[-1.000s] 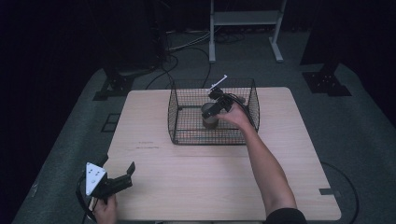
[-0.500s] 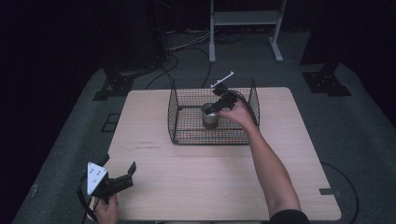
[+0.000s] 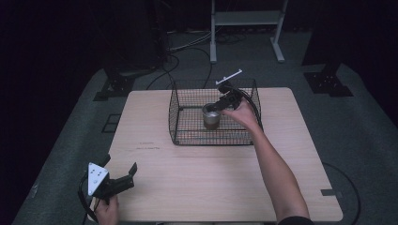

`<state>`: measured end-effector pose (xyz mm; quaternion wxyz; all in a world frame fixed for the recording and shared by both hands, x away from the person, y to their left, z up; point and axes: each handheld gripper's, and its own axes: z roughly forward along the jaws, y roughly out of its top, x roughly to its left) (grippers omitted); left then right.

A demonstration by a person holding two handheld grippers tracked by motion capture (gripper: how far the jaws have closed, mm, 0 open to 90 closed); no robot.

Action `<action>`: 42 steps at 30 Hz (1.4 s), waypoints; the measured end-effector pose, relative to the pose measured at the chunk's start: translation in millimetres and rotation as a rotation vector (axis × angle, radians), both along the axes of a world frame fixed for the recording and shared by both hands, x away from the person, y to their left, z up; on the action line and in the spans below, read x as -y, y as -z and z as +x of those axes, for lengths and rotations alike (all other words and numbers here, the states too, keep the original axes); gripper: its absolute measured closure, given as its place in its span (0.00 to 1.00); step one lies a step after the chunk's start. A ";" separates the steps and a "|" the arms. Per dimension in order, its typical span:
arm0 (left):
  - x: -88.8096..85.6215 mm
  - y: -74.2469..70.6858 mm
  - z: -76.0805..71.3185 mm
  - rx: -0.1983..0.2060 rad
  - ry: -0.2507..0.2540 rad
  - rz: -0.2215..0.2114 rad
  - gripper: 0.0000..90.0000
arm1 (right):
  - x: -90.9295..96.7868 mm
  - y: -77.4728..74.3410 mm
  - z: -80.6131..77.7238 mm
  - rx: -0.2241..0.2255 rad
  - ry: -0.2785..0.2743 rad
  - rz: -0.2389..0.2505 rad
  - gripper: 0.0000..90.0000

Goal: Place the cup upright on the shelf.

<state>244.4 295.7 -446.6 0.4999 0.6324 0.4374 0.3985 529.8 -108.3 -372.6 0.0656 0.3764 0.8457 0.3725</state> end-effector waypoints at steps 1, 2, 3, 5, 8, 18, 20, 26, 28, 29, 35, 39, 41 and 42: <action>0.0 0.0 0.0 0.000 0.000 0.000 0.00 | 0.0 0.0 0.0 0.000 0.000 0.000 0.14; 0.8 -0.6 -0.4 0.000 0.006 0.003 0.00 | 0.5 -2.6 -5.0 0.005 -0.003 0.005 0.14; 0.8 -0.6 -0.4 0.000 0.006 0.003 0.00 | 0.5 -2.6 -5.0 0.005 -0.003 0.005 0.14; 1.1 -0.9 -1.2 0.005 0.004 0.007 0.00 | 0.5 -6.2 -10.7 0.014 -0.016 -0.003 0.14; 1.8 -0.3 -1.0 -0.003 0.009 0.002 0.00 | 0.2 -10.1 -15.0 0.003 -0.018 -0.005 0.14; 2.2 -0.6 -1.7 0.001 0.006 0.005 0.00 | 3.3 -19.9 -25.4 -0.002 -0.023 0.011 0.14; 2.6 -0.7 -1.3 -0.001 0.006 0.008 0.00 | 5.2 -21.1 -27.9 0.009 -0.025 0.004 0.14; 3.9 -0.4 -1.2 -0.005 0.006 0.017 0.00 | 13.3 -26.2 -37.7 0.019 -0.031 0.024 0.14; 3.6 -0.4 -1.4 -0.004 0.006 0.020 0.00 | 17.1 -27.7 -40.8 0.019 -0.032 0.031 0.14; 3.4 -0.5 -1.4 -0.005 0.006 0.023 0.00 | 19.1 -28.6 -42.2 0.016 -0.033 0.033 0.14; 3.4 -0.3 -1.2 -0.004 0.005 0.022 0.00 | 31.3 -34.2 -52.2 0.037 -0.038 0.046 0.15; 3.4 -0.2 -1.1 -0.004 0.005 0.023 0.00 | 36.8 -35.9 -58.1 0.048 -0.039 0.053 0.15; 3.4 -0.2 -1.1 -0.003 0.004 0.023 0.00 | 38.9 -36.5 -60.8 0.053 -0.043 0.043 0.15; 3.2 -0.2 -1.0 -0.003 0.004 0.023 0.00 | 39.9 -36.6 -61.9 0.051 -0.043 0.044 0.15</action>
